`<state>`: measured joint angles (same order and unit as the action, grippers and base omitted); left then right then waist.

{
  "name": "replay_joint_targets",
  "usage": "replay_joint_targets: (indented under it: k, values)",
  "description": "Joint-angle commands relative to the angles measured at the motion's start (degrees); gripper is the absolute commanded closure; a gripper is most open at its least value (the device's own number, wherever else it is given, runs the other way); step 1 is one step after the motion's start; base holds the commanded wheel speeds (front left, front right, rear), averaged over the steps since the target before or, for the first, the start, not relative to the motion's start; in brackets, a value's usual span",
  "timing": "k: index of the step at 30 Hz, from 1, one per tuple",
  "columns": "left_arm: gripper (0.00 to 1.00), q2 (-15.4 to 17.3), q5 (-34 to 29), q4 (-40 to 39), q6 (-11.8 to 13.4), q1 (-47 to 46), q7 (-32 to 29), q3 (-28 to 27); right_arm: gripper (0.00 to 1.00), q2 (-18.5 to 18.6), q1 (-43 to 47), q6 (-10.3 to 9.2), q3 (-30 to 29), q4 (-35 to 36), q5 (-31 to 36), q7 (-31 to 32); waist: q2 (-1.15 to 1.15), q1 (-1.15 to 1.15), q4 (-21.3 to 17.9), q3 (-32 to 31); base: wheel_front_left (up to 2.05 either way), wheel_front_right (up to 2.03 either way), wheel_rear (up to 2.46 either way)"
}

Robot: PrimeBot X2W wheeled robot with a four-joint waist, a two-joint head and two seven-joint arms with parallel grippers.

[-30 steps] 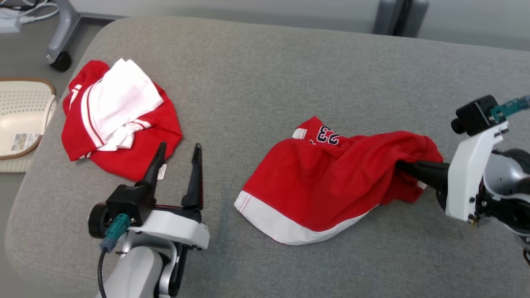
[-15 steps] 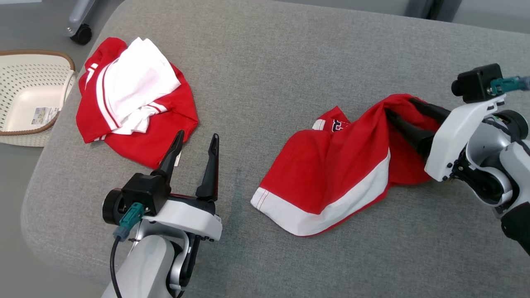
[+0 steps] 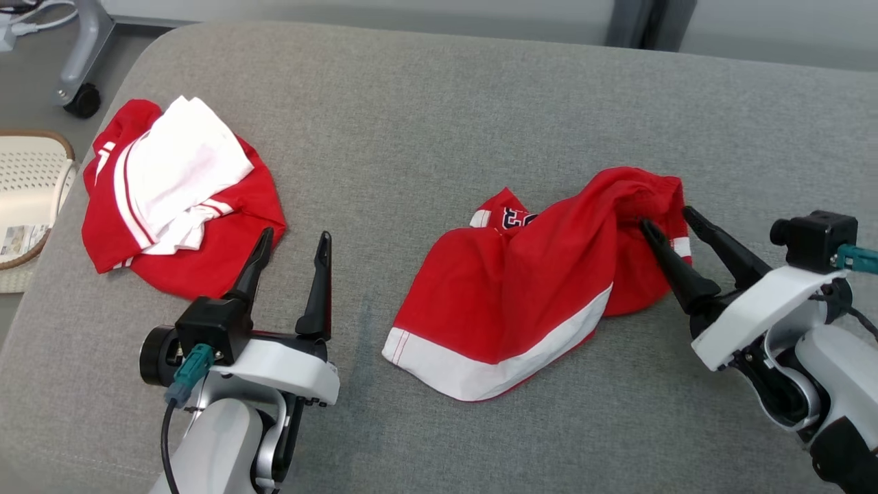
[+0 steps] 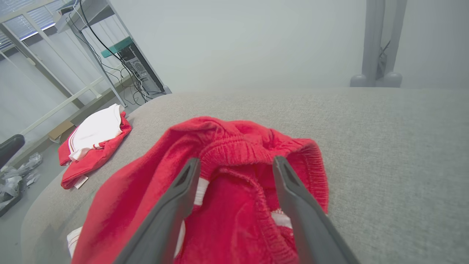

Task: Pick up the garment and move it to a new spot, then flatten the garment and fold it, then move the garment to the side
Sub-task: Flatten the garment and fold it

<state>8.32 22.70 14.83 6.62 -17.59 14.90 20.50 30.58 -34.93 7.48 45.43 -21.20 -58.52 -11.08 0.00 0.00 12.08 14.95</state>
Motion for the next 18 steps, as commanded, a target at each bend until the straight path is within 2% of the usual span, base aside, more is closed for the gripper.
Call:
replay_joint_targets:
  k: [1, 4, 8, 13, 18]
  values:
    - [0.0, 0.8, 0.0, 0.0, 0.4, 1.0, 0.2, -0.6, 0.0, 0.5, 1.7, 0.04, -0.1, 0.3, 0.1, -1.3, 0.0, 0.0, -1.3, -1.4, 0.0, 0.0, 0.0]
    - [0.0, 1.4, 0.2, -0.2, 0.7, 1.5, 0.2, -1.1, 0.0, 0.3, 3.2, 0.04, -1.2, 0.4, 1.0, -2.7, 0.0, 0.0, -2.1, -2.3, 0.0, 0.0, 0.0]
    - [0.0, 2.5, 0.7, -0.7, 1.8, 3.5, 0.1, -2.2, 0.0, -1.4, 7.6, 0.04, -6.6, 0.4, 5.8, -4.2, 0.0, 0.0, -3.7, -4.6, 0.0, 0.0, 0.0]
    - [0.0, 4.0, 1.3, -2.7, 3.2, 6.1, 0.0, -4.0, 0.0, -8.0, 15.5, 0.04, -21.0, 4.9, 17.2, -4.2, 0.0, 0.0, -6.1, -6.7, 0.0, 0.0, 0.0]
    - [0.0, 5.2, 1.6, -4.6, 4.5, 8.2, -0.6, -5.0, 0.0, -13.2, 22.8, 0.04, -28.1, 9.7, 27.9, -4.3, 0.0, 0.0, -7.7, -8.2, 0.0, 0.0, 0.0]
